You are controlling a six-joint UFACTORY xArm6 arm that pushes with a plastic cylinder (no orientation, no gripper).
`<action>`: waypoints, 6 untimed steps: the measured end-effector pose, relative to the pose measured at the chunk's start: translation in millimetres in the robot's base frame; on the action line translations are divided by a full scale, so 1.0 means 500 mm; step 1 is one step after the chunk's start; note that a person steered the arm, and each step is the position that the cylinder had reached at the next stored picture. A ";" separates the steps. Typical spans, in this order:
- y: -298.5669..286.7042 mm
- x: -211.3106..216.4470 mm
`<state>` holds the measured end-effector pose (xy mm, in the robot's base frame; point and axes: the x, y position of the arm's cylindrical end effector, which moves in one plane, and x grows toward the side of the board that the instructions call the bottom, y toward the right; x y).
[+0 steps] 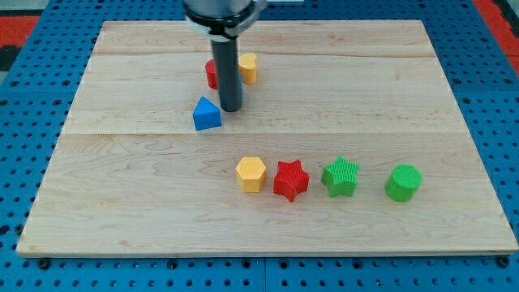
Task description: Move the blue triangle closer to the yellow hexagon
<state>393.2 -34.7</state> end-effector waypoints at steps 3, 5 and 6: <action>-0.172 0.071; -0.175 0.078; -0.151 0.052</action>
<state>419.4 -110.4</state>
